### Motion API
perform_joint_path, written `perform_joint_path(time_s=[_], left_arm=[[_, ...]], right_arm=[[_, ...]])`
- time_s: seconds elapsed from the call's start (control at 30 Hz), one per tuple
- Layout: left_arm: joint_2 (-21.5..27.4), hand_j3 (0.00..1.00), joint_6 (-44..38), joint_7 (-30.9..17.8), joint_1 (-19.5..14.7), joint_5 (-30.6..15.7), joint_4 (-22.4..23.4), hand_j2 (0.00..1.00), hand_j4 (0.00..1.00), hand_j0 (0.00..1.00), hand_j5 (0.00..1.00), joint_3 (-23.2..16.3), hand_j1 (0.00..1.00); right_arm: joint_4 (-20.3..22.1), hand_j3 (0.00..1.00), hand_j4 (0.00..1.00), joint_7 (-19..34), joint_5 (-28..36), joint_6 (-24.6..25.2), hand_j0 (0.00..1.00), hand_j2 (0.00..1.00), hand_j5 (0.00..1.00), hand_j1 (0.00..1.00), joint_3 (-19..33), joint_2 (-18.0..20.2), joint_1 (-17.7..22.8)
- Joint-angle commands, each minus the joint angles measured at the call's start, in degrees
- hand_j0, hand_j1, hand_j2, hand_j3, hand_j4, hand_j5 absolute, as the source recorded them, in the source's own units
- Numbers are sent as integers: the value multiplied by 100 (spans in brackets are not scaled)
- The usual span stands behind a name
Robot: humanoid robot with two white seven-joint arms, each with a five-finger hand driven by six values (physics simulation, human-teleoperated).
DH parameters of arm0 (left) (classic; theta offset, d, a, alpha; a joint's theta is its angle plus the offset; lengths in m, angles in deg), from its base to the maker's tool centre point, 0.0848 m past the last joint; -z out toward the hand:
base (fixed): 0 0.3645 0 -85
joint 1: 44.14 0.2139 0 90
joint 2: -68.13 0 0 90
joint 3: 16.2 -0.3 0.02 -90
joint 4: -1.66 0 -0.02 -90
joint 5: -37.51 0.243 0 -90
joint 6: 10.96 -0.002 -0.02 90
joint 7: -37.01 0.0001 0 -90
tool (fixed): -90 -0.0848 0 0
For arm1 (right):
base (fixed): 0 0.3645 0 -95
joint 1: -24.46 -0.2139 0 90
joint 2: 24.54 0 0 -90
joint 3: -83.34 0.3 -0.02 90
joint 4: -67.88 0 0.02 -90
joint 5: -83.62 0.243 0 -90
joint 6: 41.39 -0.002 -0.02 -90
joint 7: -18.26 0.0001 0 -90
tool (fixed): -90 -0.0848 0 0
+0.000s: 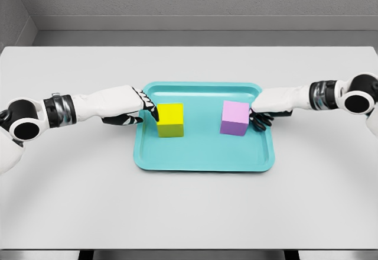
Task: Push two cubes
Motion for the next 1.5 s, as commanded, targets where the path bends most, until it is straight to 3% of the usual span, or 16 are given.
perform_joint_path(time_s=[0.0, 1.03, 1.37, 1.47], left_arm=[[21, 58, -13, 6, 0, -37, 18, 58, 58, 58, 58, 3, 58], [-137, 58, -13, 6, -88, -90, 45, 58, 58, 58, 58, -120, 58], [-102, 54, -13, 15, -88, -98, 36, 54, 54, 54, 54, -120, 54], [-102, 48, -13, 15, -88, -98, 27, 48, 48, 48, 48, -120, 48]], right_arm=[[-68, 10, 10, 7, -58, -8, 10, 10, 10, 10, -15, -73, 0], [-235, 10, 10, 7, -58, -8, 10, 10, 10, 10, -120, -381, -88], [-481, 10, 10, 7, -199, -8, 10, 10, 10, 10, -103, -398, -185], [-604, 10, 10, 7, -225, -8, 10, 10, 10, 10, -103, -530, -193]])
